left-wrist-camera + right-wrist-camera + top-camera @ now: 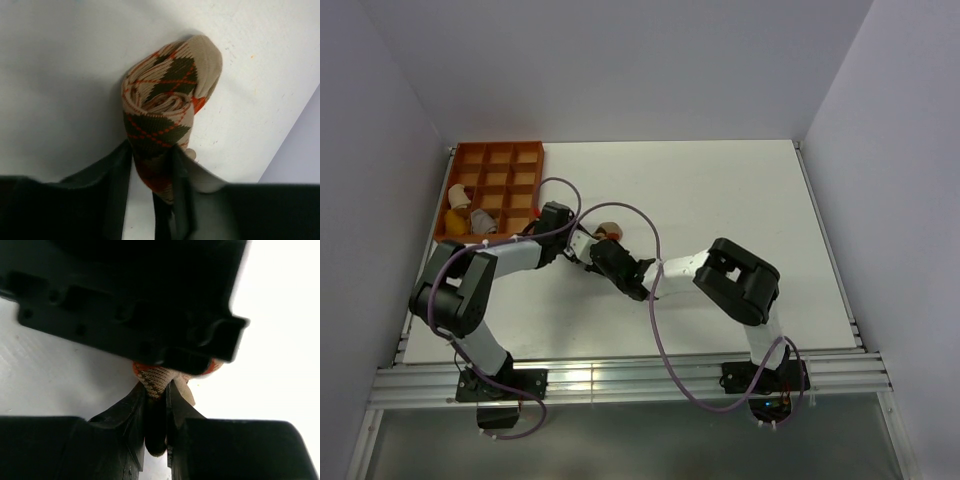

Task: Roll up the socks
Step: Roll the sock at the center of the board.

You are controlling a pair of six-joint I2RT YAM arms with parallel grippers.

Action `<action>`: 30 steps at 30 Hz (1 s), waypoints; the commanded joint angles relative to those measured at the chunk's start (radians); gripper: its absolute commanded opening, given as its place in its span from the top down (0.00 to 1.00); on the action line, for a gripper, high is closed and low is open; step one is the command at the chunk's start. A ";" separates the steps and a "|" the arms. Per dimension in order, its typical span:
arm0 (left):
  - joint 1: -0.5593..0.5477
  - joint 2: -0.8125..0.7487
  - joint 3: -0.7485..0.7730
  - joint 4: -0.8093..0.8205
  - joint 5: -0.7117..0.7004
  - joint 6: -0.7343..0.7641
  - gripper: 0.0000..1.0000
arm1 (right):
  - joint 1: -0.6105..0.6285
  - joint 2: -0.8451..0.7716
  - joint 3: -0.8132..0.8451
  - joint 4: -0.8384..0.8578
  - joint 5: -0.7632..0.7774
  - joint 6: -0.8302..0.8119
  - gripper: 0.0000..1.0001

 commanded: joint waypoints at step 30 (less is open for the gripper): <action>0.158 -0.192 -0.403 0.423 0.136 -0.011 0.28 | -0.252 0.145 0.396 -0.729 -0.892 0.262 1.00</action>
